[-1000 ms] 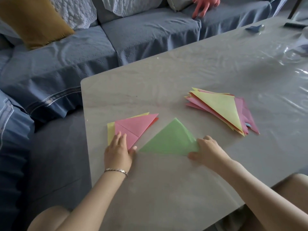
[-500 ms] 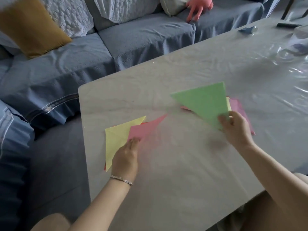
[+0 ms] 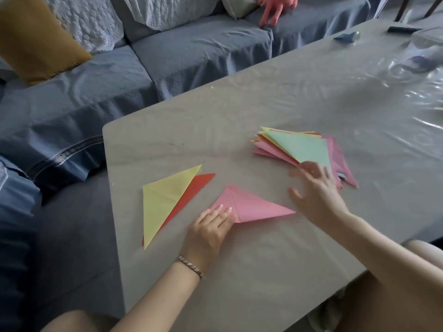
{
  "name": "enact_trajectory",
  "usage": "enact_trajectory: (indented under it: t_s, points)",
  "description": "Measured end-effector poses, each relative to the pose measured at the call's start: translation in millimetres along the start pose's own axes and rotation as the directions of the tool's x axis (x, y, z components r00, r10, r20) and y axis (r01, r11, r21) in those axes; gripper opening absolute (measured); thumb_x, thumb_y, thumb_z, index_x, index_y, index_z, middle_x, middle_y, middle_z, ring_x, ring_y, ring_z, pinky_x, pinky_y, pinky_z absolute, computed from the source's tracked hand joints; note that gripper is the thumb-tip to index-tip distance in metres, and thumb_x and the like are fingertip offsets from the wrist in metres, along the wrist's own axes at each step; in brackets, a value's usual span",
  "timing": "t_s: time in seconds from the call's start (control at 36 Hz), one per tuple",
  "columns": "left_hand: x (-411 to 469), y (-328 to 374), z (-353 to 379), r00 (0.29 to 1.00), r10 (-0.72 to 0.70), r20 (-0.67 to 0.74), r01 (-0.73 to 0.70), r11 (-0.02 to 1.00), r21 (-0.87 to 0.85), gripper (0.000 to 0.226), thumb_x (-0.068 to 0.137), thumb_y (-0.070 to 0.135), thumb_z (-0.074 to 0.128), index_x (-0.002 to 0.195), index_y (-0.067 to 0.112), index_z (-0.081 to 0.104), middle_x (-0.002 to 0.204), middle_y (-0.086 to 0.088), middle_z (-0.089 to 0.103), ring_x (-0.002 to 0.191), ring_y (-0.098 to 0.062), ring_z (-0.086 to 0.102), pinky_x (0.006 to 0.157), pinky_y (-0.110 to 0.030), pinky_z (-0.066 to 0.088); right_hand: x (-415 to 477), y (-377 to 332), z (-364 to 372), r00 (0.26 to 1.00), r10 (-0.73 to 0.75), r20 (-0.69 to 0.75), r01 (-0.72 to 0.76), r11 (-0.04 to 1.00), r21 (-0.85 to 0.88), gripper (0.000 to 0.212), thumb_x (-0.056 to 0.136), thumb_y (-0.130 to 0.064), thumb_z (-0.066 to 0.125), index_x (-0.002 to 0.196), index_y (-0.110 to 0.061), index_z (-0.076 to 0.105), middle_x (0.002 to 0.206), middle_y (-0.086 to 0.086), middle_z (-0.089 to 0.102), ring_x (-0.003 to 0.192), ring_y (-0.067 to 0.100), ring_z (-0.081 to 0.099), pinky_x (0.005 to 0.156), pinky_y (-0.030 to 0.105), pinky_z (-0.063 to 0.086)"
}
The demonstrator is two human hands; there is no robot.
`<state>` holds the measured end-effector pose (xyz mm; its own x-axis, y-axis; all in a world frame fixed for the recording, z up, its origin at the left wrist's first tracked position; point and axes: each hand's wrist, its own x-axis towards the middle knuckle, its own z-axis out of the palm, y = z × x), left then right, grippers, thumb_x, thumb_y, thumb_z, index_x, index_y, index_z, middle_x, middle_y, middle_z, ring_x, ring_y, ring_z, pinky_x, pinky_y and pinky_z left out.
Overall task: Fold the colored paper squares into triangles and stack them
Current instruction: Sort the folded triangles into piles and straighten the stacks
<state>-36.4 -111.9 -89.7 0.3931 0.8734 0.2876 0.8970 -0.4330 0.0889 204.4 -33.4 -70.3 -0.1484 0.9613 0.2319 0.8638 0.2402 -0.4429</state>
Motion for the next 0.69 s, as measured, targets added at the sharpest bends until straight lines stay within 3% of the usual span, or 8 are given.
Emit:
enact_trajectory:
  t_s: [0.06, 0.14, 0.25, 0.31, 0.39, 0.44, 0.58, 0.69]
  points:
    - [8.1, -0.4, 5.0, 1.0, 0.024, -0.016, -0.024, 1.0, 0.012, 0.041, 0.074, 0.004, 0.035, 0.091, 0.017, 0.07, 0.097, -0.002, 0.072, 0.091, -0.02, 0.068, 0.076, -0.043, 0.054, -16.7, -13.9, 7.8, 0.98, -0.186, 0.064, 0.183, 0.982, 0.05, 0.026, 0.073, -0.011, 0.073, 0.099, -0.008, 0.068, 0.113, 0.016, 0.06, 0.105, 0.037, 0.057, 0.092, 0.046, 0.042]
    - [15.7, -0.1, 9.9, 0.998, -0.014, 0.057, 0.013, 1.0, 0.014, 0.042, 0.075, 0.009, 0.035, 0.086, 0.019, 0.074, 0.095, -0.002, 0.072, 0.088, -0.018, 0.069, 0.072, -0.044, 0.054, -35.0, -30.0, 23.0, 0.924, -0.329, 0.194, 0.325, 0.944, 0.054, 0.031, 0.082, -0.028, 0.05, 0.101, -0.012, 0.069, 0.114, 0.009, 0.064, 0.103, 0.028, 0.062, 0.088, 0.042, 0.049]
    - [12.8, 9.4, 17.9, 0.989, -0.064, 0.132, 0.072, 0.996, -0.061, 0.045, 0.072, 0.012, 0.034, 0.089, 0.021, 0.075, 0.098, -0.002, 0.072, 0.088, -0.015, 0.069, 0.071, -0.032, 0.055, -53.6, -38.1, 49.1, 0.875, -0.393, 0.281, 0.41, 0.912, -0.004, 0.044, 0.082, -0.033, 0.039, 0.106, -0.013, 0.069, 0.113, 0.002, 0.066, 0.103, 0.022, 0.064, 0.084, 0.034, 0.052]
    - [8.1, 15.1, 20.1, 0.99, -0.079, 0.12, 0.09, 0.992, -0.09, 0.045, 0.072, 0.011, 0.034, 0.091, 0.018, 0.074, 0.1, -0.002, 0.071, 0.09, -0.015, 0.068, 0.07, -0.028, 0.055, -60.3, -41.5, 56.9, 0.881, -0.394, 0.26, 0.415, 0.909, -0.028, 0.046, 0.087, -0.033, 0.035, 0.109, -0.012, 0.069, 0.115, 0.0, 0.066, 0.106, 0.019, 0.063, 0.086, 0.03, 0.051]
    - [1.9, 18.3, 21.3, 0.99, -0.094, 0.105, 0.105, 0.989, -0.101, 0.047, 0.071, 0.011, 0.033, 0.095, 0.014, 0.073, 0.103, -0.002, 0.07, 0.093, -0.015, 0.068, 0.071, -0.031, 0.055, -62.5, -45.7, 59.1, 0.901, -0.379, 0.209, 0.395, 0.918, -0.036, 0.062, 0.099, -0.036, 0.013, 0.11, -0.013, 0.068, 0.115, -0.003, 0.066, 0.106, 0.016, 0.062, 0.088, 0.026, 0.049]
    - [-0.6, 18.3, 21.9, 0.985, -0.121, 0.122, 0.132, 0.987, -0.091, 0.048, 0.07, 0.011, 0.033, 0.096, 0.014, 0.073, 0.104, -0.001, 0.07, 0.094, -0.014, 0.067, 0.071, -0.032, 0.055, -60.4, -46.9, 58.3, 0.903, -0.391, 0.177, 0.402, 0.915, -0.028, 0.054, 0.098, -0.033, 0.02, 0.108, -0.013, 0.069, 0.112, -0.003, 0.066, 0.103, 0.016, 0.064, 0.086, 0.025, 0.05]
    - [-10.3, 16.1, 22.8, 0.975, -0.176, 0.134, 0.188, 0.979, -0.083, 0.051, 0.068, 0.009, 0.032, 0.097, 0.016, 0.072, 0.105, 0.0, 0.07, 0.095, -0.013, 0.067, 0.072, -0.032, 0.055, -63.1, -42.6, 56.9, 0.921, -0.38, 0.087, 0.386, 0.921, -0.056, 0.022, 0.078, -0.017, 0.062, 0.097, -0.011, 0.07, 0.098, -0.001, 0.066, 0.088, 0.018, 0.065, 0.071, 0.023, 0.053]
    - [-20.4, 9.1, 19.6, 0.968, -0.215, 0.127, 0.225, 0.972, -0.069, 0.05, 0.07, 0.009, 0.032, 0.1, 0.015, 0.071, 0.108, 0.0, 0.069, 0.098, -0.013, 0.066, 0.077, -0.033, 0.054, -66.5, -33.8, 53.7, 0.926, -0.375, 0.047, 0.378, 0.919, -0.115, 0.03, 0.084, -0.023, 0.044, 0.094, -0.011, 0.07, 0.092, -0.001, 0.062, 0.082, 0.018, 0.062, 0.065, 0.025, 0.053]
